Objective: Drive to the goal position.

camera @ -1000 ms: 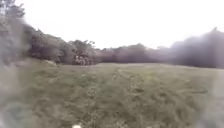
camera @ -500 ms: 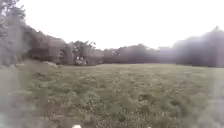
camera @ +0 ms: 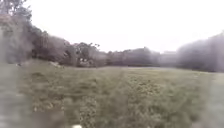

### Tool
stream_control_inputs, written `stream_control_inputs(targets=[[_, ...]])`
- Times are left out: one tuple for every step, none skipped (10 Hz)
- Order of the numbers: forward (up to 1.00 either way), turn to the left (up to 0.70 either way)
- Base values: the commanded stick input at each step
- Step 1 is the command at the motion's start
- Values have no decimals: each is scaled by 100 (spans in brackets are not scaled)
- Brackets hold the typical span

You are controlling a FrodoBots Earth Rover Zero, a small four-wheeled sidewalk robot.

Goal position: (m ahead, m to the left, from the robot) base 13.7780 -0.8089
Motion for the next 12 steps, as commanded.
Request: stream_control_inputs(targets=[[70,-1],[70,-1],[70,-1],[70,-9],[70,-11],[70,-12],[70,-13],[70,-14],[70,-14],[70,-14],[70,-14],[70,-14]])
